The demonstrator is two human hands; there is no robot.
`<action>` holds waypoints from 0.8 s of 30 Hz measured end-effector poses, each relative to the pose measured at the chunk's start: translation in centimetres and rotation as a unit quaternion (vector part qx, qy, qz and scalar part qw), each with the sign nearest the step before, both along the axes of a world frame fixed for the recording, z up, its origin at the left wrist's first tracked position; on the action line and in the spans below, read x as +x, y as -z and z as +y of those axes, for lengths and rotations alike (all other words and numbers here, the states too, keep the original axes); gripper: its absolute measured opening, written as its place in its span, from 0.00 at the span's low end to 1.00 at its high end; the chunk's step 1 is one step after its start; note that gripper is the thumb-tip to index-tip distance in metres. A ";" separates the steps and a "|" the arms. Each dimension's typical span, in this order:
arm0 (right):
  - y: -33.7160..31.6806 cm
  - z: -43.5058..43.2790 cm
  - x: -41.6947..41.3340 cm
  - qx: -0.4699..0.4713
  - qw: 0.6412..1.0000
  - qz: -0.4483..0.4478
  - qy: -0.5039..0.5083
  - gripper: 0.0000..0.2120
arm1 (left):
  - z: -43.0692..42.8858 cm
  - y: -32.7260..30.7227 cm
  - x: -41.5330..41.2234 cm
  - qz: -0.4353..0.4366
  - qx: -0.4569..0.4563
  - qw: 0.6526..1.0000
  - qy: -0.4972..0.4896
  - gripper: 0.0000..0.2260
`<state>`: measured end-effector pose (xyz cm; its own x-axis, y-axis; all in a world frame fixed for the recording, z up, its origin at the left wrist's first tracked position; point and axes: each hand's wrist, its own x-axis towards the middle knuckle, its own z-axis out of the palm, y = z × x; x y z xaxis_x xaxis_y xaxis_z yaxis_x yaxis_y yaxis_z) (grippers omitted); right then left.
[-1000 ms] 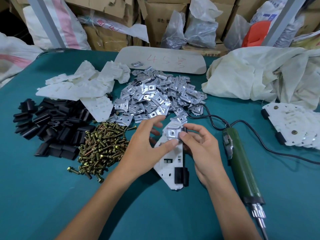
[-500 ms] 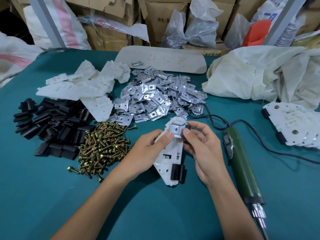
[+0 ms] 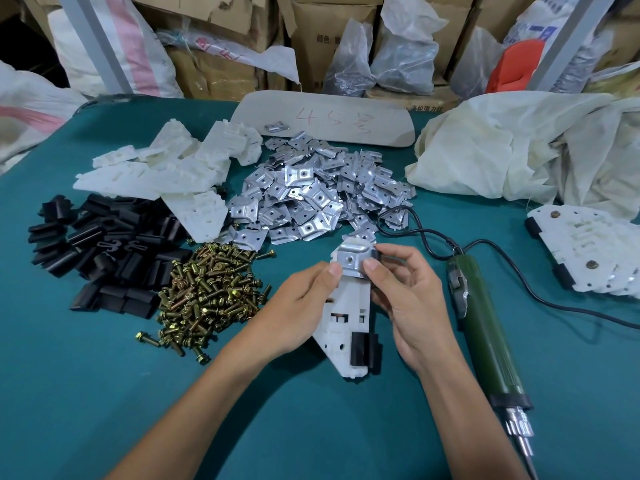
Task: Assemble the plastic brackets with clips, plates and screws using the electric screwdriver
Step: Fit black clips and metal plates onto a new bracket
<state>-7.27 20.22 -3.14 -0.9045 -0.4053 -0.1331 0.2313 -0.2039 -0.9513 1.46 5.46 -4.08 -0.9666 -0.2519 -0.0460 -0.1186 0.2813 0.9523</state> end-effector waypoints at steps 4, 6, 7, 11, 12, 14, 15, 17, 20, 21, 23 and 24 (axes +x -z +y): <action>-0.1 0.1 0.0 -0.017 1.000 -0.008 0.000 0.09 | 0.1 0.1 0.0 -0.006 -0.001 1.000 0.000 0.30; -0.1 0.0 0.0 -0.012 1.000 -0.009 0.005 0.09 | 0.1 0.2 0.1 -0.017 -0.019 1.000 0.011 0.30; -0.1 0.1 -0.1 -0.006 1.000 -0.010 0.011 0.09 | 0.2 0.1 0.1 -0.021 -0.037 0.999 0.011 0.29; 0.1 0.4 -0.6 0.047 0.997 -0.003 0.066 0.09 | -0.4 -0.3 -1.1 0.028 -0.185 0.980 -0.066 0.24; 0.2 0.5 -0.7 0.063 0.995 0.001 0.082 0.09 | -0.6 -0.3 -1.9 0.045 -0.226 0.969 -0.084 0.18; 0.4 0.5 -0.8 0.084 0.991 0.005 0.102 0.08 | -0.9 -0.5 -3.7 0.058 -0.301 0.948 -0.090 0.08; 0.5 0.5 -0.7 0.095 0.990 0.011 0.108 0.08 | -1.0 -0.6 -4.7 0.057 -0.336 0.937 -0.082 0.08; 0.6 0.6 -0.7 0.123 0.986 0.026 0.113 0.08 | -1.1 -0.9 -6.9 0.052 -0.384 0.920 -0.061 0.11; 0.8 0.7 -0.7 0.149 0.983 0.037 0.105 0.07 | -1.3 -1.6 -9.9 0.022 -0.441 0.897 -0.008 0.17; 0.8 0.8 -0.7 0.151 0.982 0.039 0.103 0.07 | -1.4 -1.7 -10.7 0.001 -0.462 0.887 0.024 0.19; 0.9 0.7 -0.7 0.152 0.982 0.039 0.102 0.07 | -1.7 -1.9 -11.5 -0.035 -0.495 0.864 0.083 0.20; 1.0 0.8 -0.8 0.154 0.982 0.040 0.102 0.07 | -1.8 -2.0 -11.7 -0.042 -0.506 0.855 0.102 0.20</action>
